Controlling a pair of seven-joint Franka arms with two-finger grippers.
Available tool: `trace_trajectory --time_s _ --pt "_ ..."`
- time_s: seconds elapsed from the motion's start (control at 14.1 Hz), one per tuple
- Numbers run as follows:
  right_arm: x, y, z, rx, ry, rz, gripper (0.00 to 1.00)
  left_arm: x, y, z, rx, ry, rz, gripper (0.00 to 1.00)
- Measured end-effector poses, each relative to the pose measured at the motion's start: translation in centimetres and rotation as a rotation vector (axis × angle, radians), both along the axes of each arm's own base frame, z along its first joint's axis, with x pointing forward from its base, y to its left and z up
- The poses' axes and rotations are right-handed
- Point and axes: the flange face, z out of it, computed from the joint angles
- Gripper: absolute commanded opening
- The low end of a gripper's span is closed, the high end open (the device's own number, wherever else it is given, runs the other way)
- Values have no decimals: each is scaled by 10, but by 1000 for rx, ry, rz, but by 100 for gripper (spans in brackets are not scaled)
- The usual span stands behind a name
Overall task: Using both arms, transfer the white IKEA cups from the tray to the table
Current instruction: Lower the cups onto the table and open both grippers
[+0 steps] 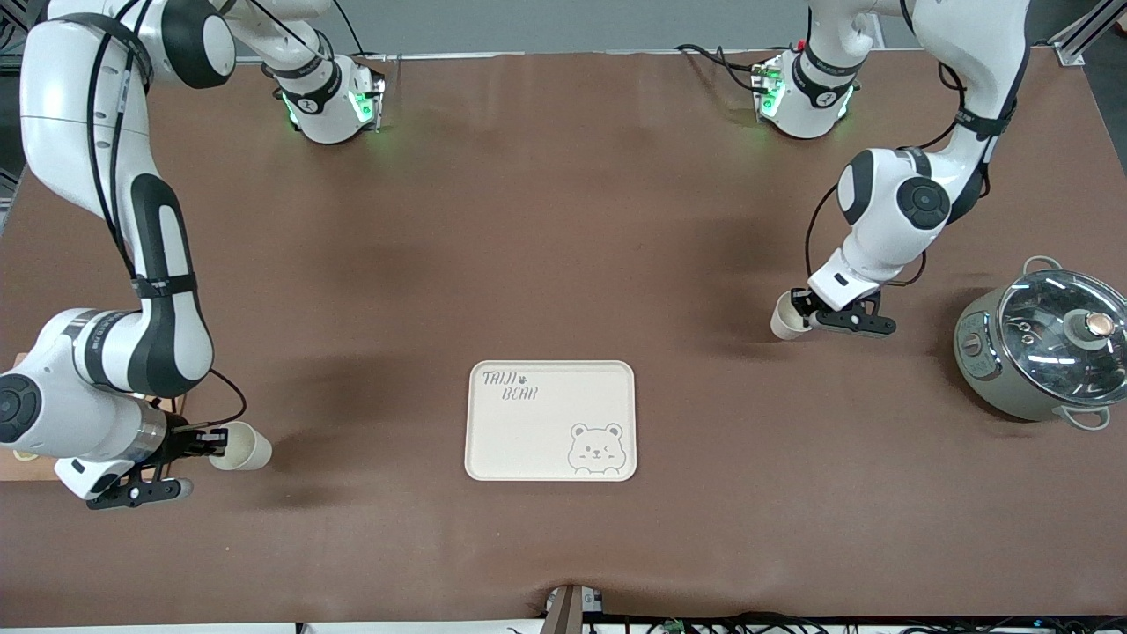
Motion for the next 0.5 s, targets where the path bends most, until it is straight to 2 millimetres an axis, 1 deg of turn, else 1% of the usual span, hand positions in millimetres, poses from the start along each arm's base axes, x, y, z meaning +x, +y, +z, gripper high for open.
trace_trajectory --time_s 0.14,0.21,0.5 --pt "-3 2 -9 8 15 0 0 -1 0 -10 3 1 -3 0" --pt "-4 3 -14 11 24 1 0 -1 0 -12 3 1 -4 0" --pt "-8 6 -38 18 60 1 0 0 0 -12 3 -2 -7 0"
